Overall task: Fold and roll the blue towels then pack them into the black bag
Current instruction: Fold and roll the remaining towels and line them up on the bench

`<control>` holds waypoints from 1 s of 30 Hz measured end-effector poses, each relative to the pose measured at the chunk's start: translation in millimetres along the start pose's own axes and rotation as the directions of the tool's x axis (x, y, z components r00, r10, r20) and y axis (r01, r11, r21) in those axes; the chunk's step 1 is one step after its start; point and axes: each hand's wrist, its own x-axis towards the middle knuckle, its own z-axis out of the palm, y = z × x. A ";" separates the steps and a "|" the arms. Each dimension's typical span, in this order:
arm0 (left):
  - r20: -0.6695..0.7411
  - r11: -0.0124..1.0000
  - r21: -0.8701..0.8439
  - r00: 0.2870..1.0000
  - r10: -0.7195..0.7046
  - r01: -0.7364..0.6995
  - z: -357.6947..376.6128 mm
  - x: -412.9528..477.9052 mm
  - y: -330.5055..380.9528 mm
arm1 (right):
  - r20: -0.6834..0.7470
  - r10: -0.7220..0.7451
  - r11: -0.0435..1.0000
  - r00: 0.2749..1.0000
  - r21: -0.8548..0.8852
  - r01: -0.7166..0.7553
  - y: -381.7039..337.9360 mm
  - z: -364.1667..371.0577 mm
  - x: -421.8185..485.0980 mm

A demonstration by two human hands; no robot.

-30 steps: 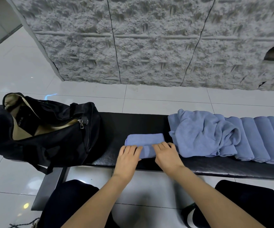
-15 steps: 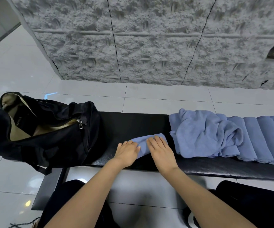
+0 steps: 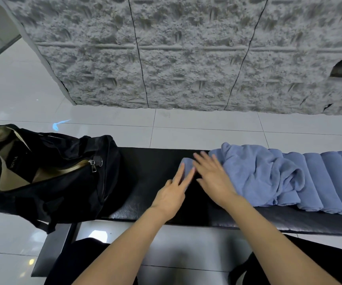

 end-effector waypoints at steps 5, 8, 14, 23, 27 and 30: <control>0.040 0.938 -0.253 0.971 -0.236 0.238 12.5 30.2 48.3 | -0.311 0.445 0.884 0.840 0.000 -0.468 61.1 -14.8 -47.8; 0.069 0.786 -0.531 0.941 -0.333 0.317 16.0 50.3 78.7 | -0.127 0.615 0.783 0.778 -0.016 -0.622 75.9 -1.8 -60.8; 0.098 0.757 -0.513 0.904 -0.416 0.405 24.9 64.4 100.1 | -0.044 0.631 0.773 0.774 -0.039 -0.633 83.7 13.0 -62.9; 0.177 0.890 -0.213 0.912 -0.370 0.403 20.5 67.5 103.1 | -0.024 0.623 0.782 0.782 -0.008 -0.623 82.4 7.3 -62.8; 0.264 0.865 -0.294 0.905 -0.334 0.406 3.8 67.8 93.8 | 0.029 0.620 0.784 0.784 0.018 -0.621 82.6 -5.4 -62.6; 0.049 0.852 -0.402 0.937 -0.347 0.336 -9.0 60.3 84.2 | 0.040 0.606 0.789 0.795 0.094 -0.607 81.2 -18.2 -66.6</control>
